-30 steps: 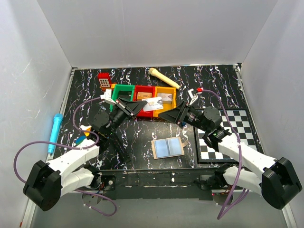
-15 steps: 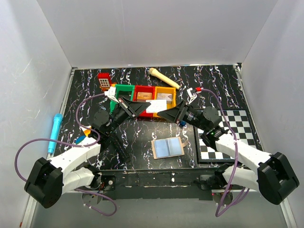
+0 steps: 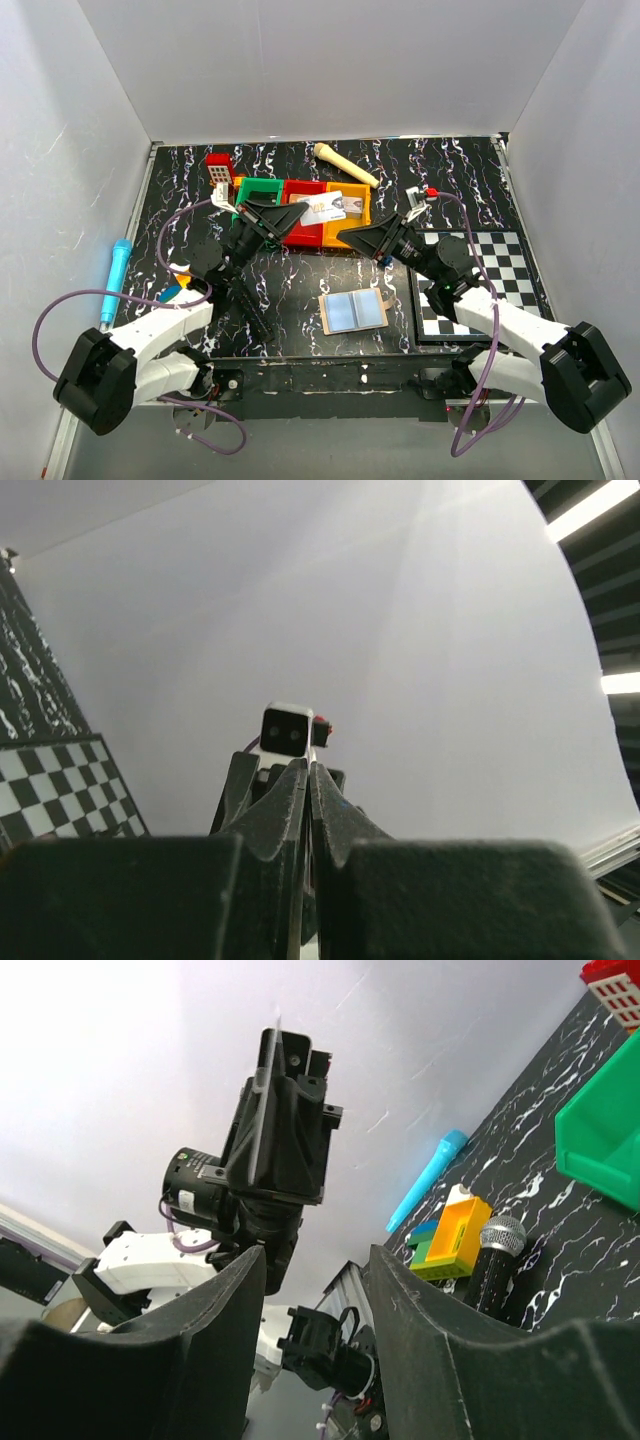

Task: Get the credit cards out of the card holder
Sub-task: Place the credit card in the storage box.

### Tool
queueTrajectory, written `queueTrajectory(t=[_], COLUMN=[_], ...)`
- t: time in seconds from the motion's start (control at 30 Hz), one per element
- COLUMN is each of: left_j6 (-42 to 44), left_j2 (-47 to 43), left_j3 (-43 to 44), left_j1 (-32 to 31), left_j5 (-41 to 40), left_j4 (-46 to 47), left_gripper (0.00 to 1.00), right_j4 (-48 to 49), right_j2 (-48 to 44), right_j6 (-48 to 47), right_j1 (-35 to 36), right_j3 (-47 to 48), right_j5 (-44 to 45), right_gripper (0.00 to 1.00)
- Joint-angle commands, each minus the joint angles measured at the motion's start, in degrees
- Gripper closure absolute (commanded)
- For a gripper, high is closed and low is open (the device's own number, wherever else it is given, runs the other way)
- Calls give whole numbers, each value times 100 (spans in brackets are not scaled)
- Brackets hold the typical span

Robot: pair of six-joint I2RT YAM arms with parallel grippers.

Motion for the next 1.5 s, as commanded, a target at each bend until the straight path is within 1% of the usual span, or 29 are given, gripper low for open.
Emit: queueTrajectory(t=[0.0,0.1,0.23,0.27,0.37,0.5,0.7,0.77,0.83,0.93,1.0,1.17,1.27,1.47], left_j6=[-13,-83,-250,-337,-504,-601,-610,-663,-698,-698,-698,-733,-672,-663], left_j2=[-255,-97,52,53,26,70,158,167,228,281,342,325,281,290], left_j3=[459,512,626,644,749,986,978,882,846,802,776,644,644,539], left_j1=[-90,-204,-363,-398,-512,-618,-750,-750,-750,-759,-759,-759,-759,-767], left_j5=[-658,-921,-1132,-1333,-1563,-1643,-1678,-1704,-1591,-1485,-1406,-1370,-1309,-1230], left_j4=[-267,-268,-496,-609,-970,-1489,-1542,-1429,-1288,-1226,-1191,-1138,-1173,-910], left_gripper=[100,100,100,100,100,100,100,100,100,100,100,100,100,100], right_j4=[499,710,736,780,588,421,455,525,491,315,288,87,147,358], right_j2=[-69,28,28,10,-69,-148,-157,-174,-192,-262,-306,-376,-350,-210], right_j6=[-270,-253,-445,-524,-805,-1052,-1070,-1079,-1096,-1149,-1166,-1193,-1114,-938], right_j1=[20,64,99,99,117,126,143,135,135,135,143,135,135,117], right_j3=[167,228,255,246,325,343,290,255,272,308,299,317,264,273], right_j5=[351,448,589,598,589,650,765,774,713,651,677,800,888,870], right_gripper=[46,46,48,48,49,49,49,49,46,39,36,35,37,40])
